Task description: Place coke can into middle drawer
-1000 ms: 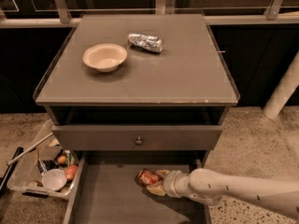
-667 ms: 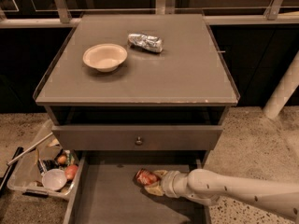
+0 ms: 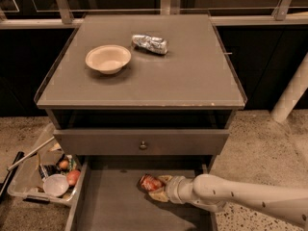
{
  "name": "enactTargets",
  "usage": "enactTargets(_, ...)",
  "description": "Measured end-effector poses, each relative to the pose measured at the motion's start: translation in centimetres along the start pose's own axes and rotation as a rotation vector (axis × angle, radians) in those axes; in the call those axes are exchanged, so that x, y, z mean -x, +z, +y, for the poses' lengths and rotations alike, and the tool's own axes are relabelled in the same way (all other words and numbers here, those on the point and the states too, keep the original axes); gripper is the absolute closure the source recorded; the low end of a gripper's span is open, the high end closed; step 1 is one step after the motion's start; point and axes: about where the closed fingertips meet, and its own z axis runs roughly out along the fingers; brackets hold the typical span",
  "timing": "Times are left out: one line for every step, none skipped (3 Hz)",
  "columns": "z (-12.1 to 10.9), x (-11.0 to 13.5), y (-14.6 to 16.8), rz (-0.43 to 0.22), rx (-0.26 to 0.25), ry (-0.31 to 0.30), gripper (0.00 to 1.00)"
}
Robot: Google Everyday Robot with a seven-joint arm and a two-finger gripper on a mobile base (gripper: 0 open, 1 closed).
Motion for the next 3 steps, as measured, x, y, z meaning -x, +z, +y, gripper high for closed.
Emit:
enactTargets(0.0, 0.0, 0.0, 0.0, 0.0, 0.0, 0.34)
enactTargets(0.0, 0.0, 0.0, 0.0, 0.0, 0.0, 0.11)
enactTargets(0.01, 0.0, 0.01, 0.0, 0.0, 0.0, 0.0)
